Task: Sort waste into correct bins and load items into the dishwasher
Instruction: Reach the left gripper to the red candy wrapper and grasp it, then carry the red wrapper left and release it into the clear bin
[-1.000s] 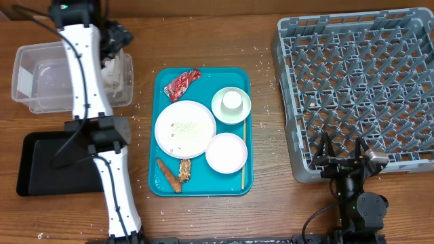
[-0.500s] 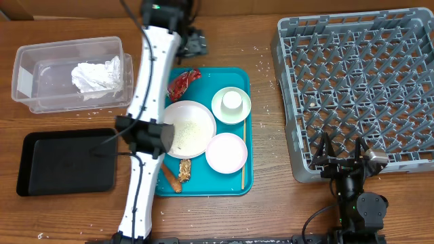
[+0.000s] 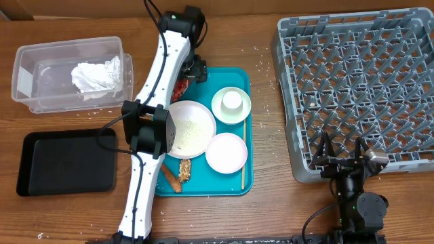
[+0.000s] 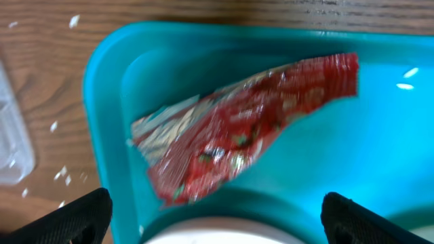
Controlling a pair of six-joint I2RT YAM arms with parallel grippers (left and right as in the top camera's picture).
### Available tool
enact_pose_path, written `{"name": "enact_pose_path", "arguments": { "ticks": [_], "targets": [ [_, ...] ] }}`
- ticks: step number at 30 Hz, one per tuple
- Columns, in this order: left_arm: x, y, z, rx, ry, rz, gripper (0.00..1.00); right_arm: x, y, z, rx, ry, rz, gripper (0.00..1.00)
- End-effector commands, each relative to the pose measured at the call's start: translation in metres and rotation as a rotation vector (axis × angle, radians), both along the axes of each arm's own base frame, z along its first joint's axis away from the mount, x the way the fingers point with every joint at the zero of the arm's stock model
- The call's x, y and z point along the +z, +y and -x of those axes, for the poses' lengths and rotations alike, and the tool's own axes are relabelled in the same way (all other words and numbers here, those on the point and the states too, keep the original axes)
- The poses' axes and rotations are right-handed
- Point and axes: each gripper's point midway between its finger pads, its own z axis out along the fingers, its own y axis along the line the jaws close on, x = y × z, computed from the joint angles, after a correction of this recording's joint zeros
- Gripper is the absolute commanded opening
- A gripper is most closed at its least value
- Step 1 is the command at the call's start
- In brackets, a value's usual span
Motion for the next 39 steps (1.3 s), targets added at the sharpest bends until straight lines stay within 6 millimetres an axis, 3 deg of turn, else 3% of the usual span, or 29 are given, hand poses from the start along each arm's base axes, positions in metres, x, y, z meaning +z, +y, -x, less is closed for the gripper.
{"name": "enact_pose_path", "arguments": {
  "ticks": [1,5,10,13,16,18,22,26,29,33,36,39],
  "targets": [
    [-0.020,0.005,-0.002,-0.038,0.016,-0.025,1.00,-0.001,-0.001,0.000,-0.006,-0.006,0.002,1.00],
    [-0.038,0.005,-0.002,-0.038,0.026,-0.027,1.00,-0.001,-0.001,0.000,-0.006,-0.006,0.002,1.00],
    [-0.049,0.006,0.002,-0.038,0.044,-0.034,0.88,-0.001,-0.001,0.000,-0.006,-0.006,0.002,1.00],
    [-0.046,0.009,-0.001,-0.035,0.032,-0.043,0.61,-0.001,-0.001,0.000,-0.006,-0.006,0.002,1.00],
    [-0.035,0.013,-0.002,-0.034,0.023,-0.060,0.18,-0.001,-0.001,0.000,-0.006,-0.006,0.002,1.00],
    [-0.024,0.014,-0.004,-0.033,0.008,-0.068,0.07,-0.001,-0.001,0.000,-0.006,-0.006,0.002,1.00],
    [0.020,0.018,-0.017,-0.027,-0.087,-0.085,0.04,-0.001,-0.001,0.000,-0.006,-0.006,0.002,1.00],
    [0.087,0.029,-0.032,0.078,-0.273,-0.090,0.04,-0.001,-0.001,0.000,-0.006,-0.006,0.002,1.00],
    [0.141,0.052,-0.042,0.234,-0.458,-0.086,0.04,-0.001,-0.001,0.000,-0.006,-0.006,0.002,1.00],
    [0.202,0.102,-0.045,0.513,-0.690,-0.084,0.04,-0.001,-0.001,0.000,-0.006,-0.006,0.002,1.00],
    [0.216,0.138,-0.041,0.685,-0.748,-0.059,0.04,-0.001,-0.001,0.000,-0.006,-0.006,0.002,1.00],
    [0.216,0.177,-0.038,0.825,-0.766,-0.061,0.04,-0.001,-0.001,0.000,-0.006,-0.006,0.002,1.00]
  ]
}}
